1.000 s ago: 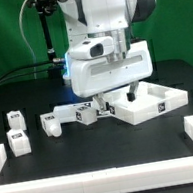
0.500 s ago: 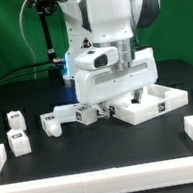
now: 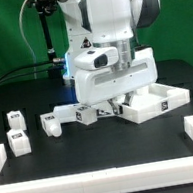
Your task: Assemble one leg
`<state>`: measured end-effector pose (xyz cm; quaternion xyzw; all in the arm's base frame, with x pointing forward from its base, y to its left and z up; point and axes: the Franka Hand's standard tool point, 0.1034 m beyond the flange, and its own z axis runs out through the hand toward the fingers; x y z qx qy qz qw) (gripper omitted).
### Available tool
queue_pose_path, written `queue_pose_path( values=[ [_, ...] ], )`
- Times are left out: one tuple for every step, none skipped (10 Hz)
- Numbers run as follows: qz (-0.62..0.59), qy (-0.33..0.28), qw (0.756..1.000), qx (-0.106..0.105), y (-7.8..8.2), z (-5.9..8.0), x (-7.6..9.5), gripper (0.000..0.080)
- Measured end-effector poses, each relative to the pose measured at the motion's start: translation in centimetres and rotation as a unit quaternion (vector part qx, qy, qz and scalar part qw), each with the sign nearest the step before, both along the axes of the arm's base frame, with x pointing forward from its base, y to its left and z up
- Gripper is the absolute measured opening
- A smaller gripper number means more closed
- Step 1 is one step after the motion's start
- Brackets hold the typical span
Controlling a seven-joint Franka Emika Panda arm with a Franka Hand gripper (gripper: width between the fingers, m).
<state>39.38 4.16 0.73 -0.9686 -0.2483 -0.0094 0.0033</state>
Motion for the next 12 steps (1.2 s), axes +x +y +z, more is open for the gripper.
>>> queue_pose_path(
  values=[
    [0.0, 0.0, 1.0, 0.0, 0.0, 0.0, 0.0, 0.0054],
    [0.0, 0.0, 1.0, 0.0, 0.0, 0.0, 0.0, 0.0054],
    [-0.005, 0.001, 1.0, 0.0, 0.0, 0.2, 0.1, 0.0054],
    [-0.043, 0.023, 0.999, 0.002, -0.2, 1.7, -0.1, 0.0054],
    [-0.064, 0.034, 0.997, 0.007, -1.3, 4.3, 0.4, 0.0054],
    [-0.082, 0.038, 0.996, 0.012, -2.7, 6.4, 0.7, 0.0054],
    [-0.096, 0.047, 0.994, 0.018, -4.4, 8.5, 1.0, 0.0054],
    [-0.106, 0.046, 0.993, 0.024, -6.4, 10.4, 1.5, 0.0054],
    [-0.116, 0.035, 0.992, 0.026, -7.3, 11.4, 2.2, 0.0054],
    [-0.11, 0.037, 0.993, 0.024, -6.7, 10.6, 1.8, 0.0054],
    [-0.108, 0.041, 0.993, 0.023, -6.6, 10.3, 1.7, 0.0054],
    [-0.109, 0.041, 0.993, 0.023, -6.7, 10.4, 1.7, 0.0054]
  ],
)
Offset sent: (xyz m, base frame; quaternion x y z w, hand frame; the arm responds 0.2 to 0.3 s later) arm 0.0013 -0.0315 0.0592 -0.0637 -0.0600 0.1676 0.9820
